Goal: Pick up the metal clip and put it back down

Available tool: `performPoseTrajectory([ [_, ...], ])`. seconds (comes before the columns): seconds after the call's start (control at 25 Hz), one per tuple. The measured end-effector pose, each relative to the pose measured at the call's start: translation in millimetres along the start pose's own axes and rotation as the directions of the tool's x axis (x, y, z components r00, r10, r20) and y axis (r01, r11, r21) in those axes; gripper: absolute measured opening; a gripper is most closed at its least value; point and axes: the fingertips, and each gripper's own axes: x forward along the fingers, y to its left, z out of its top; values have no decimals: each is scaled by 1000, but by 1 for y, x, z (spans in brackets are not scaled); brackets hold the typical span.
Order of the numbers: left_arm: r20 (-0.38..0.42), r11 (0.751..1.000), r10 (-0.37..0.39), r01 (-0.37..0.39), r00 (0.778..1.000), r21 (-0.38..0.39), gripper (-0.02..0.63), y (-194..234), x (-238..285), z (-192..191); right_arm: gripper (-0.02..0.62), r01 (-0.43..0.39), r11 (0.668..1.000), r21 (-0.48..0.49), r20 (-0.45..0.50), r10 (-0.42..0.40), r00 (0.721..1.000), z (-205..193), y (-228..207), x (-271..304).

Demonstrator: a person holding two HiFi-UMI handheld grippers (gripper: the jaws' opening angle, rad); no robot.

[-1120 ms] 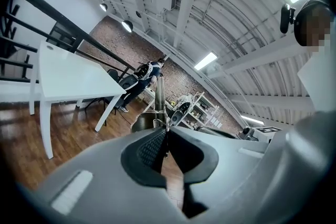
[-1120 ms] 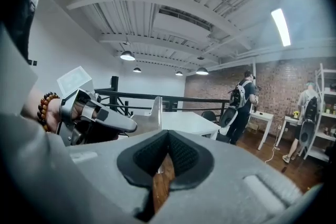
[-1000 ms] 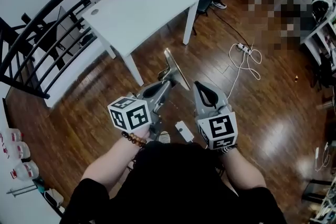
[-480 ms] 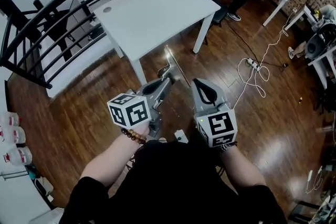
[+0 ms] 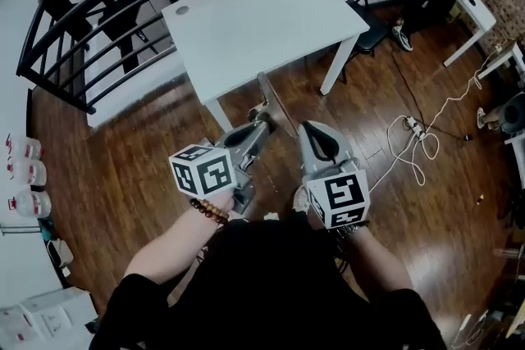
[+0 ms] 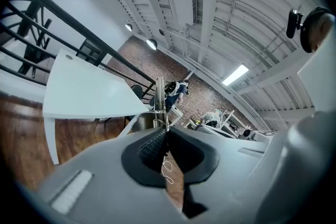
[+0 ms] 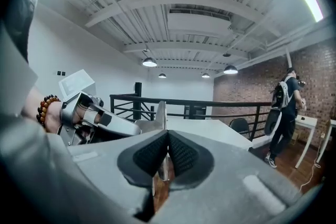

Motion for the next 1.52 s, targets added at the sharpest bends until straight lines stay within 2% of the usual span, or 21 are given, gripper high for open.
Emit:
performPoseTrajectory([
  [0.24, 41, 996, 88, -86, 995, -32, 23, -11, 71, 7, -8, -93, 996, 12, 11, 93, 996, -5, -79, 9],
  [0.56, 86, 987, 156, -152, 984, -47, 22, -20, 120, 18, -8, -173, 985, 6, 10, 173, 985, -11, -134, 21],
  [0.72, 85, 988, 148, -143, 985, -64, 23, -27, 138, 17, -8, -192, 981, -21, 21, 193, 981, -6, -147, 21],
  [1.08, 106, 987, 157, -153, 982, -44, 23, -27, 156, 37, -8, -200, 979, -33, 56, 201, 978, 10, -166, 34],
  [1.52, 143, 984, 161, -148, 976, -98, 23, 9, 164, 63, -8, -218, 974, -59, 31, 220, 975, 14, -164, 76],
])
